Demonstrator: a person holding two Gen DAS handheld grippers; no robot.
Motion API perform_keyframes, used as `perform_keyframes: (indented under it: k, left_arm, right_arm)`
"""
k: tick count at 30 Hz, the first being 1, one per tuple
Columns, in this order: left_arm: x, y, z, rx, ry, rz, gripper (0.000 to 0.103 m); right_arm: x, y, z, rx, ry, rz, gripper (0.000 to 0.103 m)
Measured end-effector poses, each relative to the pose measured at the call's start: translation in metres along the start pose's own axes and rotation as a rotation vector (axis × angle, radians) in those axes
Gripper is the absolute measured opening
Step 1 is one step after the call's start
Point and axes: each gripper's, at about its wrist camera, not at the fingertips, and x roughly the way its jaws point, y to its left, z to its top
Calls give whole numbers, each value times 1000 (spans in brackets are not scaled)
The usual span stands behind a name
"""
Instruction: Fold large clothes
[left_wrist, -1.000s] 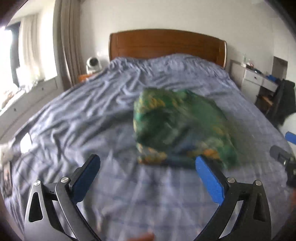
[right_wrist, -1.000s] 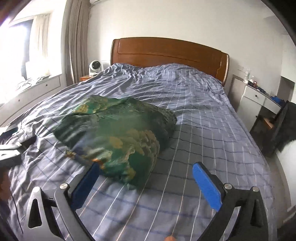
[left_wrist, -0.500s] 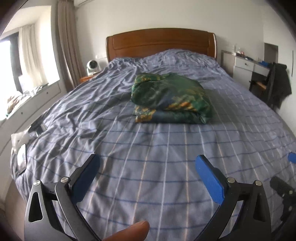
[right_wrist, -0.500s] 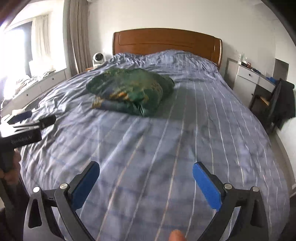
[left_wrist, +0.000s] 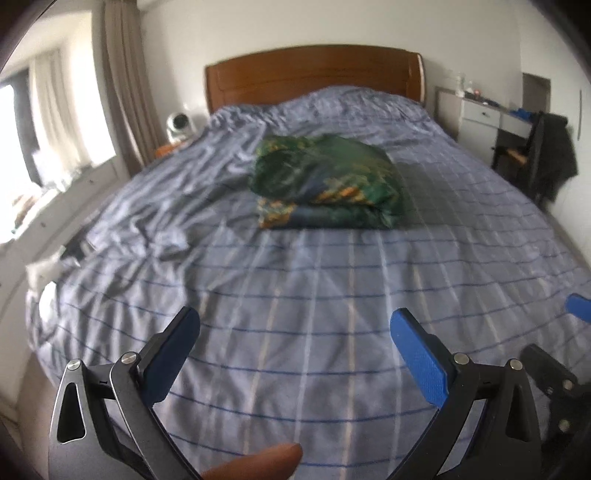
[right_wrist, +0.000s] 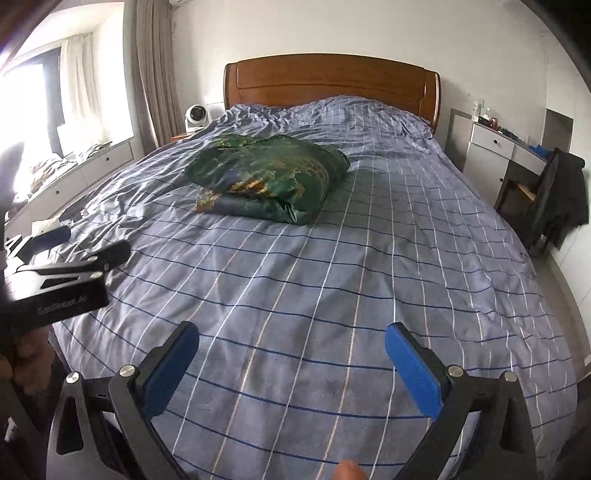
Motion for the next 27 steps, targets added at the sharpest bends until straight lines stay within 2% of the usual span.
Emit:
perform_keyframes:
  k: [3, 7, 11, 17, 23, 27]
  left_arm:
    - [1, -2, 9, -18, 36, 4, 103]
    - [-9, -3, 37, -34, 22, 43, 103]
    - [-18, 5, 43, -63, -13, 56, 103]
    - [-2, -1, 37, -65, 44, 41, 103]
    - [-1, -17, 37, 0, 22, 56, 103]
    - [0, -18, 40, -11, 16, 53, 103]
  right_arm:
    - [0, -3, 6, 4, 28, -22, 102]
    - [-4, -17, 35, 68, 15, -27, 102]
    - [-9, -26, 58, 105, -11, -56, 102]
    - [0, -25, 59, 54, -1, -112, 102]
    - [3, -31, 60, 60, -2, -116, 102]
    - [6, -33, 62, 58, 1, -129, 102]
